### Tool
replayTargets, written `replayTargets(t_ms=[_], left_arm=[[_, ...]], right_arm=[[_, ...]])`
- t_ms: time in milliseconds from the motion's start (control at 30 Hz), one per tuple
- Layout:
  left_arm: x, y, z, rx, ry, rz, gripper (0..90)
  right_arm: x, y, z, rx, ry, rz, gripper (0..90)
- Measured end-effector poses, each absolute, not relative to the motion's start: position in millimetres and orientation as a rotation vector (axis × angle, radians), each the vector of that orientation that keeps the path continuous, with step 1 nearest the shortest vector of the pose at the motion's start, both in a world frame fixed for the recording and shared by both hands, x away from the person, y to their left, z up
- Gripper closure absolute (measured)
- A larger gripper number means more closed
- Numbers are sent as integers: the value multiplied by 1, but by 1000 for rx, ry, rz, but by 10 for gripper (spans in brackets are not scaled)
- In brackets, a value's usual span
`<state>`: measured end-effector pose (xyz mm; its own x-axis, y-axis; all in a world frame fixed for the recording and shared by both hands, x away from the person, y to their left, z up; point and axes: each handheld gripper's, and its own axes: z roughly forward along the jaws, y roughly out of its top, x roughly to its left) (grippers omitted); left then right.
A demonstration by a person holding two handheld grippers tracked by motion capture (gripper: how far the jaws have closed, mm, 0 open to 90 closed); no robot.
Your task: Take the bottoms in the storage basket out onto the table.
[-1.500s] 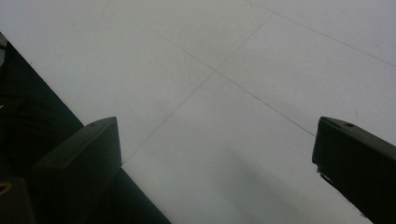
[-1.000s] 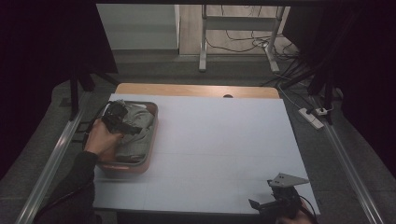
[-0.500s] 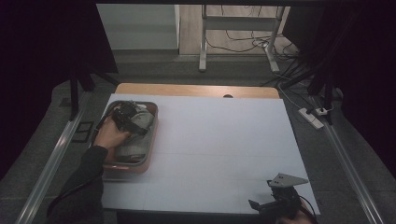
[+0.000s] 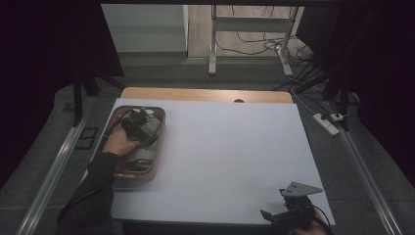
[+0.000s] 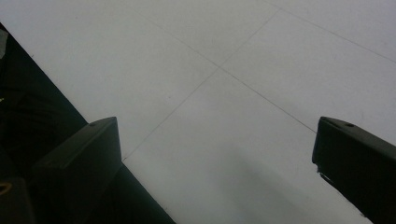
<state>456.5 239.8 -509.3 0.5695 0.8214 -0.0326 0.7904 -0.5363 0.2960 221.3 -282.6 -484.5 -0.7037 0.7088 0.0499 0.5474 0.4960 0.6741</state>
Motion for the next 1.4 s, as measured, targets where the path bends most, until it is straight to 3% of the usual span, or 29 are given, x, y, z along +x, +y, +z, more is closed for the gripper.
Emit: replayTargets(t_ms=[200,333,567,600,633,700,933,1400], left_arm=[[459,240,-512,2518,1356,127,0],[459,241,-510,2508,1378,101,49],[455,240,-503,2487,1394,65,388],[454,240,-502,2486,1397,62,388],[454,240,-502,2485,1402,61,456],[453,240,-501,2476,1421,53,498],[455,232,-495,2538,1446,70,537],[450,248,-476,2438,1471,2,545]], right_arm=[[221,-281,-485,1059,2518,981,15],[221,-280,-485,1050,2524,975,15],[221,-280,-485,1049,2525,971,15],[221,-280,-485,1049,2525,971,15],[221,-280,-485,1048,2525,967,15],[221,-280,-485,1049,2524,968,15],[221,-280,-485,1052,2525,970,15],[221,-280,-485,1062,2522,978,15]])
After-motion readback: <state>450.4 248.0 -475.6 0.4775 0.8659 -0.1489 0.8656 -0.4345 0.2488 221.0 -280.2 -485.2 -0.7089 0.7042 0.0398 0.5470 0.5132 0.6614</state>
